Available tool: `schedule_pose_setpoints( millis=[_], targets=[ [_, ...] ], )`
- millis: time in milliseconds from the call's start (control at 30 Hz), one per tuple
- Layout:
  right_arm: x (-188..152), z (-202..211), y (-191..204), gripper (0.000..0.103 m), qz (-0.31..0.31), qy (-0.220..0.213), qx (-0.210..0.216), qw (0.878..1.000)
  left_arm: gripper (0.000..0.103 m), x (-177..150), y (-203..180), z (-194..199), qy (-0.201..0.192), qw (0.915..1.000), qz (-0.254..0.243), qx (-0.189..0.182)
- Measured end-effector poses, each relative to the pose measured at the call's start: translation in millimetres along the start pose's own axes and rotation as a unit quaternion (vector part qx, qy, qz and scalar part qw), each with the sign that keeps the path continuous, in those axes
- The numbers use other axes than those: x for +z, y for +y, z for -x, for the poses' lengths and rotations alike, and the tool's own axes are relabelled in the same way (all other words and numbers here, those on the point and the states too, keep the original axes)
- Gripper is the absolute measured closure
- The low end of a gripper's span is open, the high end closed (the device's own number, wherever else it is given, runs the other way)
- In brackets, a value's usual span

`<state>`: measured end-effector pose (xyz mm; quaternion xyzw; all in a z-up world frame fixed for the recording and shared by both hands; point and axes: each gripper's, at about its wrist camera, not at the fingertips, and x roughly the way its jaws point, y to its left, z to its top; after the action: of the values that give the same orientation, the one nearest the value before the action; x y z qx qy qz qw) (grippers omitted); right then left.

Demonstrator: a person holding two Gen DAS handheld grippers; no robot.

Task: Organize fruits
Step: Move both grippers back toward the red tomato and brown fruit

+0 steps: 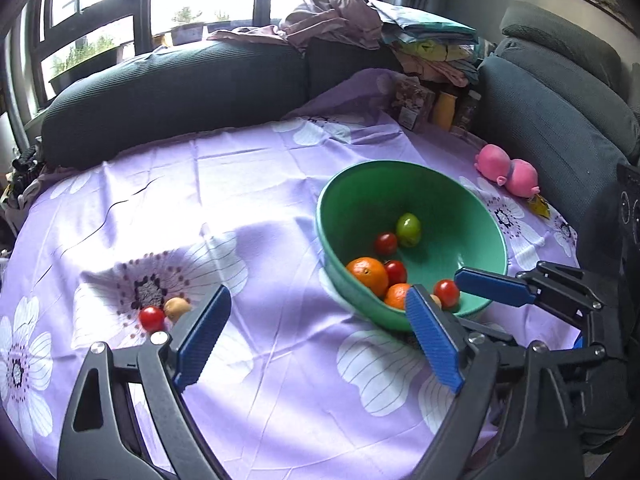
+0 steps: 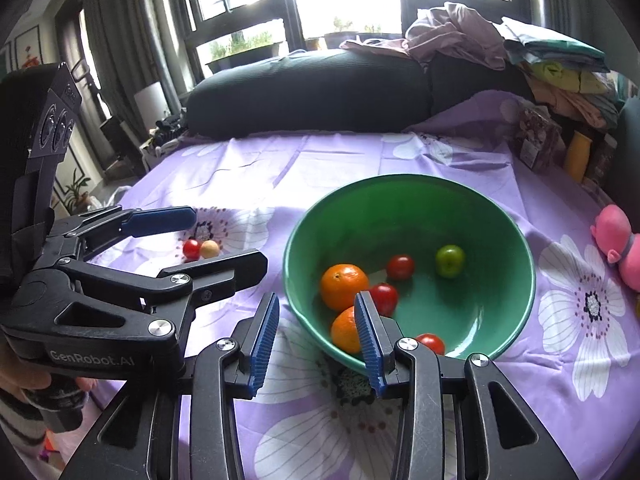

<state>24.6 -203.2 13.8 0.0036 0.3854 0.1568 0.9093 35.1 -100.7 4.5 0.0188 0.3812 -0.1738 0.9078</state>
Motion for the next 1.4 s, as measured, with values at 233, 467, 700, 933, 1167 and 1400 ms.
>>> schedule_pose_setpoints(
  millis=[233,467,700,933,1167,1400],
  targets=[
    [-2.4,-0.6,29.7,0.057,0.033,0.008,0.019,0.999,0.014,-23.6,30.6,23.4,-0.003,0.9985,0.024,0.050],
    [-8.5,-12.8,59.3,0.057,0.060,0.030,0.042,0.997,0.014,-47.0,67.6,33.5,0.013,0.9941,0.062,0.088],
    [-8.4,-30.8,80.9,0.057,0.075,0.053,0.064,0.994,0.014,-76.2,107.8,41.7,0.032,0.9892,0.106,0.096],
    [-7.2,-53.5,100.9,0.057,0.089,0.076,0.082,0.990,0.014,-93.3,140.3,45.2,0.032,0.9876,0.145,0.053],
    [-1.9,-68.9,105.7,0.057,0.092,0.089,0.086,0.988,0.015,-83.8,142.7,37.4,0.027,0.9919,0.121,0.028],
    [18.0,-95.2,108.2,0.057,0.090,0.095,0.087,0.988,0.018,-63.3,148.2,11.3,0.047,0.9955,0.080,0.021]
  ],
)
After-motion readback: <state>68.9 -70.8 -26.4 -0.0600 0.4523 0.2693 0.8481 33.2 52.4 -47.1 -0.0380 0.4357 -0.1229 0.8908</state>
